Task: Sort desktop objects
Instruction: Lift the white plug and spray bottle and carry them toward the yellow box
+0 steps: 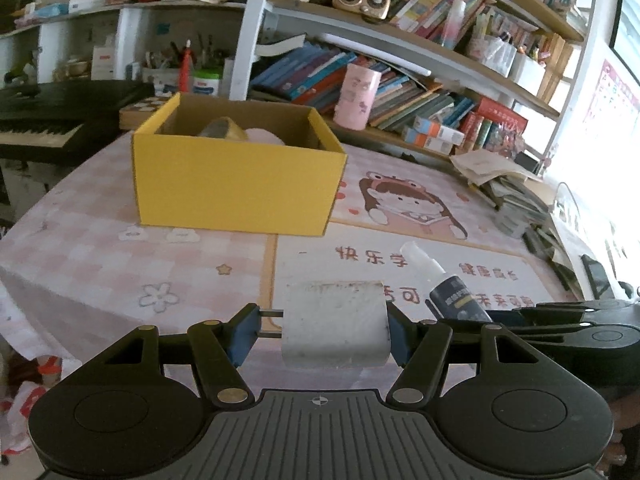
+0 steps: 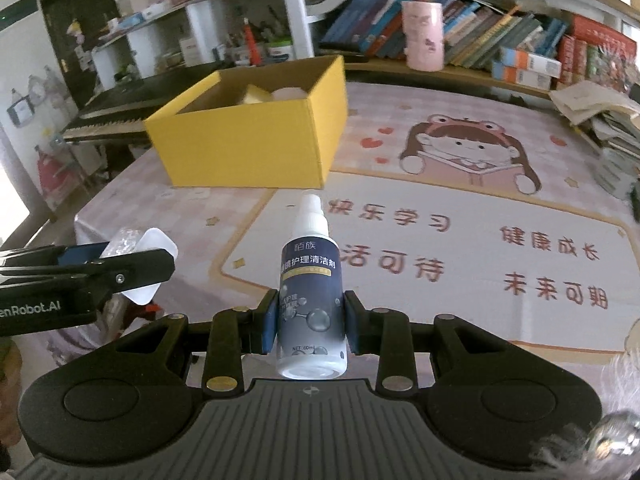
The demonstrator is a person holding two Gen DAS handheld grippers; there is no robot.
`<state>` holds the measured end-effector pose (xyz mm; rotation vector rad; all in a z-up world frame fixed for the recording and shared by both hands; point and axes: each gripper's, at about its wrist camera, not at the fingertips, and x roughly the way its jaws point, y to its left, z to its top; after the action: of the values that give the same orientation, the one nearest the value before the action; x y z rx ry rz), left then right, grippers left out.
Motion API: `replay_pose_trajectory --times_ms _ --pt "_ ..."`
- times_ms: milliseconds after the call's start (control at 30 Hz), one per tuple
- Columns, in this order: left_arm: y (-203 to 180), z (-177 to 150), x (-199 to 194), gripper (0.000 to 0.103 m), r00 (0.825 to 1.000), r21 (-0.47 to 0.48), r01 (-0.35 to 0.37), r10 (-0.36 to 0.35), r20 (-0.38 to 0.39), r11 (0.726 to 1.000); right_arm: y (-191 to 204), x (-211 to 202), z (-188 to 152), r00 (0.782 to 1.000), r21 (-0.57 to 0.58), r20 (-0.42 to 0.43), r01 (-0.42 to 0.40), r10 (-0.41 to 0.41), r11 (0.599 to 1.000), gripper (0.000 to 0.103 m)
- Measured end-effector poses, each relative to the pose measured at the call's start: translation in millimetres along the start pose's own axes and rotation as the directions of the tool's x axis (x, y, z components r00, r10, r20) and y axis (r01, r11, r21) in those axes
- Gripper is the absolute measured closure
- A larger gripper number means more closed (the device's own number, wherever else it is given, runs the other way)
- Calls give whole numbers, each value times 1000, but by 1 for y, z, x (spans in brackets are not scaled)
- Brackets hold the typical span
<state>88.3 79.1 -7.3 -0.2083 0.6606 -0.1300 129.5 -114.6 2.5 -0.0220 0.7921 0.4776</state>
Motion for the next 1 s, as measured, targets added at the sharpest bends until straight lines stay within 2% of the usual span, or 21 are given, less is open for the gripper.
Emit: replay_pose_trajectory --times_ms 400,633,767,1000 --pt "25 -3 -19 38 999 -47 -41 42 25 998 32 8 8 999 -71 -16 -48 47 996 73" --pt "33 0 -12 38 999 -78 -45 46 15 996 39 14 8 997 -106 -50 -66 61 992 73" --pt "36 11 -7 38 999 -82 -41 43 19 996 37 16 12 997 -107 -51 -68 63 992 73" --pt "35 46 8 38 996 -42 -49 51 66 998 24 22 36 998 -63 17 -67 68 996 73"
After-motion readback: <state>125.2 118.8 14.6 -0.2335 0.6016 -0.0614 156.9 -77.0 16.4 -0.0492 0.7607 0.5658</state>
